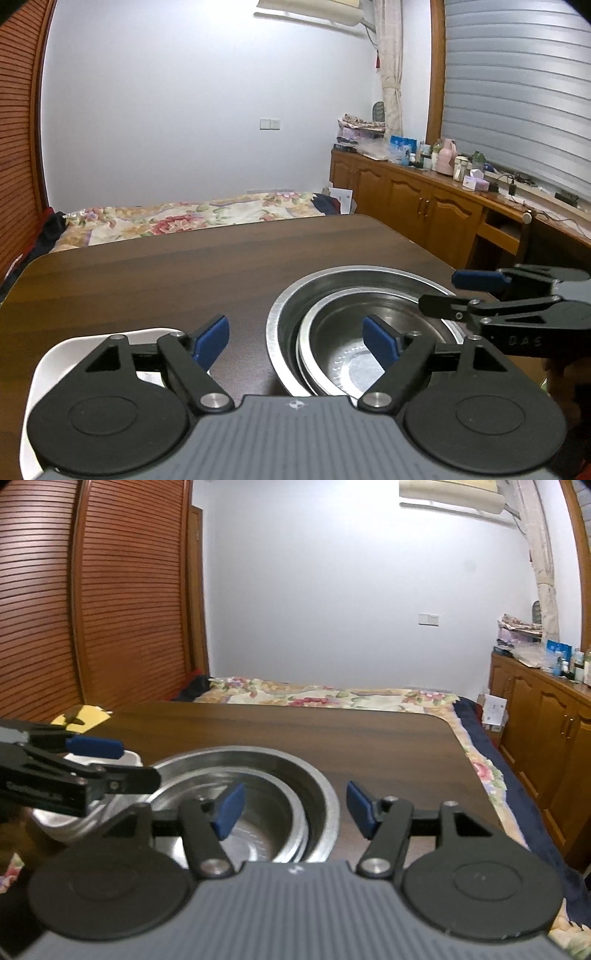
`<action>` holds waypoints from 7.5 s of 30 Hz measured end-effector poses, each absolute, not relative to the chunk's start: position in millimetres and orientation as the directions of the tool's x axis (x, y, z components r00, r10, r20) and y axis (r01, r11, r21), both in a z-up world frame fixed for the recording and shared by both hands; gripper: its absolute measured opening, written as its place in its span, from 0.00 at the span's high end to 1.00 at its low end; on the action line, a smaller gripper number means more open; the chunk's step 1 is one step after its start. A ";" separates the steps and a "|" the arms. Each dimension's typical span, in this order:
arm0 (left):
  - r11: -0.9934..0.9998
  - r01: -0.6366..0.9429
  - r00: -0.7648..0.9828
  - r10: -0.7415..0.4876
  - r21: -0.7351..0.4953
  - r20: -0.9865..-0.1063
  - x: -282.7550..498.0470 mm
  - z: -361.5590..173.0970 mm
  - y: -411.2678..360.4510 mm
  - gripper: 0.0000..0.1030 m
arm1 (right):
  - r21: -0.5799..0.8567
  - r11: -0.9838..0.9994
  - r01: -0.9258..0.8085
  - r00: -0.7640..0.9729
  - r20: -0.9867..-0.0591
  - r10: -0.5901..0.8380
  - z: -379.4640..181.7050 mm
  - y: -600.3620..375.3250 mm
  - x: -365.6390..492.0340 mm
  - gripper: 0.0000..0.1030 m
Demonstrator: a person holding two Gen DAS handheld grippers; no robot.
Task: Organize plates and bowls
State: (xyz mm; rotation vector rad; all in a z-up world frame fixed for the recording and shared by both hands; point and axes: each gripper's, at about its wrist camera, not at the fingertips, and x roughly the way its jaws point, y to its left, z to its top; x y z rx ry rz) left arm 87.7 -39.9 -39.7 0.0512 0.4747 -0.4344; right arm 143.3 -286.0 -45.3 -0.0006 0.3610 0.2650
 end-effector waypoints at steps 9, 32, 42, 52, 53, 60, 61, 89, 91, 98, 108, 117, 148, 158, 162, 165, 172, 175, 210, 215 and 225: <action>0.902 0.424 0.772 -0.406 -0.079 -0.489 88.8 -47.2 -42.0 0.39 | 0.149 0.959 -0.242 0.887 -0.367 0.281 -60.9 -292.2 150.5 0.40; 0.902 0.423 0.738 -0.401 -0.091 -0.542 91.3 -61.1 -50.6 0.57 | 0.236 0.934 -0.267 0.866 -0.367 0.341 -75.4 -289.2 152.7 0.51; 0.916 0.391 0.770 -0.379 -0.090 -0.512 89.9 -52.3 -44.6 0.67 | 0.260 0.929 -0.263 0.880 -0.330 0.341 -74.1 -292.1 150.2 0.70; 0.908 0.412 0.799 -0.396 -0.068 -0.453 81.1 -13.3 -40.4 0.67 | 0.259 0.929 -0.265 0.901 -0.277 0.334 -41.7 -292.4 142.6 0.71; 0.909 0.412 0.802 -0.395 -0.063 -0.447 80.2 -9.1 -40.4 0.67 | 0.254 0.930 -0.265 0.903 -0.271 0.332 -35.7 -291.6 141.7 0.71; 0.908 0.415 0.813 -0.395 -0.051 -0.426 76.4 11.4 -38.0 0.67 | 0.231 0.935 -0.268 0.911 -0.255 0.324 -18.2 -288.5 138.8 0.71; 0.908 0.416 0.816 -0.395 -0.047 -0.422 75.8 12.3 -36.8 0.67 | 0.233 0.934 -0.270 0.911 -0.252 0.326 -17.7 -288.6 138.5 0.71; 0.947 0.319 0.857 -0.307 -0.043 -0.413 58.3 23.4 18.8 0.67 | 0.223 0.903 -0.368 0.873 -0.252 0.418 -7.8 -242.5 150.0 0.71; 0.951 0.305 0.859 -0.295 -0.045 -0.419 58.8 22.4 27.7 0.67 | 0.220 0.897 -0.383 0.864 -0.258 0.432 -8.5 -234.3 151.6 0.71; 0.965 0.258 0.871 -0.252 -0.044 -0.422 54.2 22.8 53.6 0.67 | 0.203 0.876 -0.437 0.833 -0.276 0.479 -8.8 -207.9 150.5 0.71; 0.977 0.207 0.872 -0.209 -0.054 -0.442 50.0 12.8 82.3 0.66 | 0.162 0.852 -0.498 0.795 -0.306 0.524 -8.3 -175.6 148.8 0.71; 0.983 0.172 0.854 -0.183 -0.067 -0.486 54.8 -9.9 94.1 0.65 | 0.150 0.845 -0.513 0.770 -0.354 0.530 -22.5 -158.2 153.0 0.71; 0.990 0.139 0.832 -0.138 -0.039 -0.537 68.9 -37.6 94.5 0.65 | 0.124 0.835 -0.536 0.733 -0.423 0.533 -44.0 -145.0 163.9 0.68; 0.993 0.115 0.839 -0.110 -0.024 -0.532 67.2 -37.0 92.5 0.65 | 0.156 0.857 -0.492 0.761 -0.401 0.510 -36.7 -161.4 161.9 0.50; 0.995 0.103 0.846 -0.094 -0.013 -0.525 64.4 -35.4 90.5 0.50 | 0.162 0.860 -0.484 0.768 -0.393 0.506 -35.0 -164.7 159.6 0.50; 0.995 0.097 0.855 -0.088 -0.009 -0.511 61.0 -31.5 90.5 0.34 | 0.150 0.863 -0.482 0.776 -0.384 0.500 -33.5 -165.7 154.3 0.50; 0.997 0.074 0.881 -0.061 0.009 -0.470 53.7 -16.4 86.6 0.12 | 0.127 0.872 -0.473 0.800 -0.352 0.485 -22.1 -173.4 142.1 0.42; 0.997 0.072 0.889 -0.058 0.013 -0.455 51.9 -8.6 82.8 0.08 | 0.115 0.879 -0.462 0.817 -0.330 0.472 -15.2 -178.4 137.3 0.37; 0.993 0.103 0.925 -0.075 0.055 -0.373 16.8 31.9 16.2 0.00 | 0.055 0.978 -0.201 0.937 -0.281 0.208 7.7 -219.8 92.4 0.00; 0.991 0.116 0.919 -0.080 0.070 -0.386 9.6 28.2 11.1 0.00 | 0.038 0.984 -0.176 0.941 -0.287 0.180 7.9 -219.0 88.1 0.00; 0.993 0.091 0.915 -0.055 0.072 -0.400 3.6 23.0 17.1 0.00 | 0.041 0.985 -0.166 0.936 -0.307 0.171 5.7 -223.5 84.4 0.00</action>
